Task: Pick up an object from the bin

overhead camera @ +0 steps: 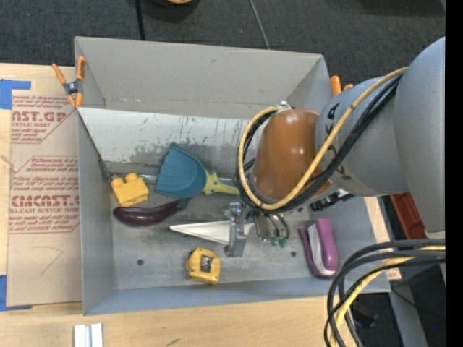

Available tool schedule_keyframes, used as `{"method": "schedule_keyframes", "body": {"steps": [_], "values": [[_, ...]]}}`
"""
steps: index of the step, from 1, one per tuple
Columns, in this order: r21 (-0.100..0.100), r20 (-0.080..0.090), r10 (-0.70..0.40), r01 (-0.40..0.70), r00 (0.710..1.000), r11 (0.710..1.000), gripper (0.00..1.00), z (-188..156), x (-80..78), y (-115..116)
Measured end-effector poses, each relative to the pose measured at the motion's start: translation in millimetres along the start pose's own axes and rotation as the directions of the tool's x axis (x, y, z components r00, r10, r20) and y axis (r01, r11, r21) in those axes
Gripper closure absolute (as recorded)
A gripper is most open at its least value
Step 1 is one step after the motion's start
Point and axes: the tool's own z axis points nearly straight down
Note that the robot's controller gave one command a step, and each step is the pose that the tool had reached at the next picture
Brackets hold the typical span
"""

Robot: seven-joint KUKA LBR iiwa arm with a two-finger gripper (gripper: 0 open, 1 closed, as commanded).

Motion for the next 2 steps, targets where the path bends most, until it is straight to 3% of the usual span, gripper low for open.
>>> {"method": "schedule_keyframes", "body": {"steps": [2], "values": [[0.000,-0.003,0.000,0.000,1.000,1.000,1.00,-21.0,0.5,0.1]]}}
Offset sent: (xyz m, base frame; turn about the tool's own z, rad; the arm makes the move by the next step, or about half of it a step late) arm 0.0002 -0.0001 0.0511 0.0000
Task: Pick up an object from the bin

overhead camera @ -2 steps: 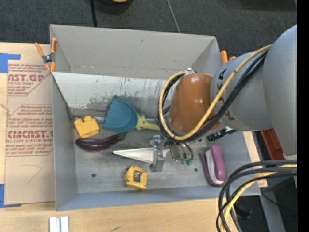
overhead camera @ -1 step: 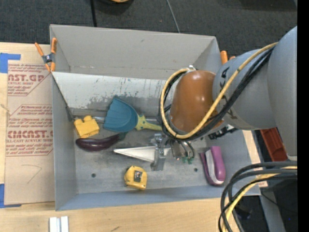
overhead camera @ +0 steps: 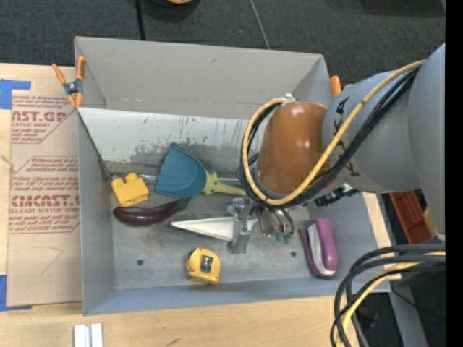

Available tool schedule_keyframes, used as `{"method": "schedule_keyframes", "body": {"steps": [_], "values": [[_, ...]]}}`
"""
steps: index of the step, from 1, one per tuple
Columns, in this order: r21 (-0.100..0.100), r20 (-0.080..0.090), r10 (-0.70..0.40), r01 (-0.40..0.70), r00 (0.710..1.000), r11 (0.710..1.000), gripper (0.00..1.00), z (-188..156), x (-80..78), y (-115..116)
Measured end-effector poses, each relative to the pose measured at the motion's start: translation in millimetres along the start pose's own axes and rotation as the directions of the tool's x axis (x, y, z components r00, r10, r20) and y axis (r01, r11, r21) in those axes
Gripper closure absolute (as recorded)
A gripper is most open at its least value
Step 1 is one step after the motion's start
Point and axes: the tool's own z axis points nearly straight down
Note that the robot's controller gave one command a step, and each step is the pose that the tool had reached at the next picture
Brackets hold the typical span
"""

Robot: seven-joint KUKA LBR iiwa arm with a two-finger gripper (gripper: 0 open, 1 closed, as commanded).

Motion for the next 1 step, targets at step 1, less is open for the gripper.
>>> {"method": "schedule_keyframes", "body": {"steps": [1], "values": [[0.000,0.003,0.000,0.000,1.000,1.000,1.00,-10.7,-0.4,0.1]]}}
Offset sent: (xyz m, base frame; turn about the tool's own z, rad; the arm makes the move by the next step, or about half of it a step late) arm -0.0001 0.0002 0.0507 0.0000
